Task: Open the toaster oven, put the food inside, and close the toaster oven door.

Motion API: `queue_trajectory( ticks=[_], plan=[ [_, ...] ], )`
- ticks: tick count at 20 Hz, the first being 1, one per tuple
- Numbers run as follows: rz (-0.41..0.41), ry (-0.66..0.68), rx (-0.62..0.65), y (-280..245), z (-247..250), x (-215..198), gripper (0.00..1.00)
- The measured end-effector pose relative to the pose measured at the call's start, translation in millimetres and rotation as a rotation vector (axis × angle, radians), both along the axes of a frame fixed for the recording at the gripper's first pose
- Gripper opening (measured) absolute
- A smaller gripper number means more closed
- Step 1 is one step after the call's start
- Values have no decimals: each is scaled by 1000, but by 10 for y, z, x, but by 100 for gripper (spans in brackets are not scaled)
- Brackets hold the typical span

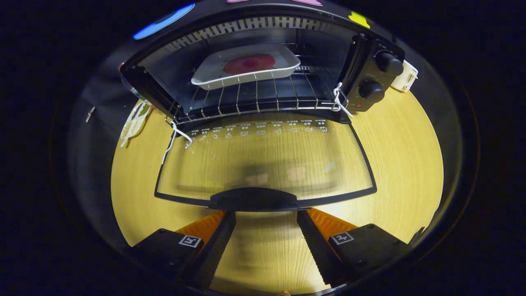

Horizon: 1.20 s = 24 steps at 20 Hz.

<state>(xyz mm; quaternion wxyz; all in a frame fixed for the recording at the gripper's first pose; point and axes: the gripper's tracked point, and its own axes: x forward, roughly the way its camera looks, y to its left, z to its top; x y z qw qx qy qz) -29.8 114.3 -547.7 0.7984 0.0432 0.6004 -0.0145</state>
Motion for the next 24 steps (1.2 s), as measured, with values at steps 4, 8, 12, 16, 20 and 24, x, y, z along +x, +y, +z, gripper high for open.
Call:
queue_trajectory(
  ticks=[4,8,12,16,20,24],
  plan=[
    [31,-112,22,5,421,159,97],
    [35,-265,37,54,800,427,98],
    [30,-462,61,115,1404,715,98],
    [132,-632,16,-146,1808,865,99],
    [218,-858,-87,-827,2726,1002,98],
    [149,-1087,-102,-1524,3918,1069,97]
  ],
)
